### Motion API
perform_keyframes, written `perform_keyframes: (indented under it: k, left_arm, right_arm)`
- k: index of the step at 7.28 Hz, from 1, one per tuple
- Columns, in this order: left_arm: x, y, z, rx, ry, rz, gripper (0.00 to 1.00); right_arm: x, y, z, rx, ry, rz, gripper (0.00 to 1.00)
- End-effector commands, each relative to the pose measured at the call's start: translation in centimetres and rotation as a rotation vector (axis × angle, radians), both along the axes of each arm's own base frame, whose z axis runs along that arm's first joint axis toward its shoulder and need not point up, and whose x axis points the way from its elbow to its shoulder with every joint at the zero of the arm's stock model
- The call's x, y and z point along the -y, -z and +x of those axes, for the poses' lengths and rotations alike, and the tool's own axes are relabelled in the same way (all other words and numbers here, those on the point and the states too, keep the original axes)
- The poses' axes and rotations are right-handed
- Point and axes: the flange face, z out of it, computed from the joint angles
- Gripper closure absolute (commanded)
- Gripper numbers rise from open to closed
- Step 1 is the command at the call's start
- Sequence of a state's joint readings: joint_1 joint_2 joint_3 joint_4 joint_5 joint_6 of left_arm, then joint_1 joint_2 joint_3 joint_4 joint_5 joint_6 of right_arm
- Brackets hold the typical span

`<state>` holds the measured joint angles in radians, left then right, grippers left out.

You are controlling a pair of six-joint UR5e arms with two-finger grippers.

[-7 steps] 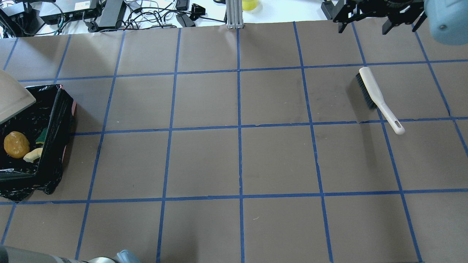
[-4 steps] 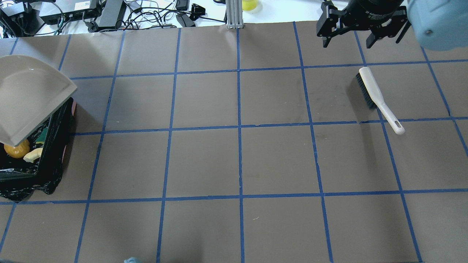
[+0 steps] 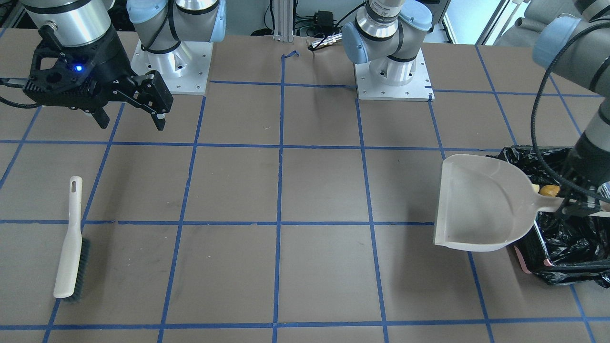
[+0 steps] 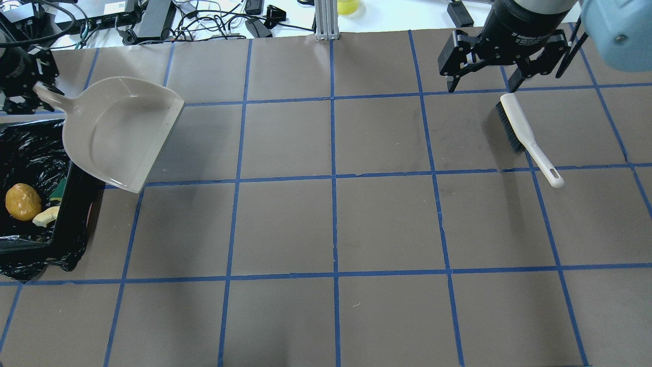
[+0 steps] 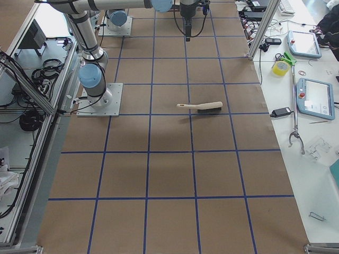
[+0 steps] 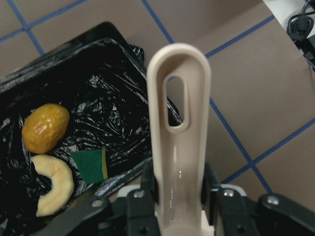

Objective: Sweep and dump trash into bin
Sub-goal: 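Bring the empty dustpan back to the table with the left gripper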

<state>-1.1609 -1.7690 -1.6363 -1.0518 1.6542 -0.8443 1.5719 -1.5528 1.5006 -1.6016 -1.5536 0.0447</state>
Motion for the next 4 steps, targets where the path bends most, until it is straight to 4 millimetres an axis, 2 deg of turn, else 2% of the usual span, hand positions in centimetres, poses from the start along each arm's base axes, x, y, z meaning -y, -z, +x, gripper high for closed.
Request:
perform_keyframes:
  k: [1, 3, 4]
  left_arm:
    - [1.3, 4.1, -4.2, -0.089, -0.184, 0.045, 1.0]
    - [3.2, 7.6, -8.4, -0.115, -0.24, 0.076, 1.0]
    - [4.1, 9.3, -8.7, -0.116, -0.212, 0.098, 1.0]
  right_arm:
    - [-0.1, 0.1, 0.0, -0.003, 0.0, 0.0, 0.0]
    - [0.2, 0.5, 0.0, -0.003, 0.001, 0.011, 0.0]
    - [0.2, 0.5, 0.0, 0.003, 0.004, 0.011, 0.0]
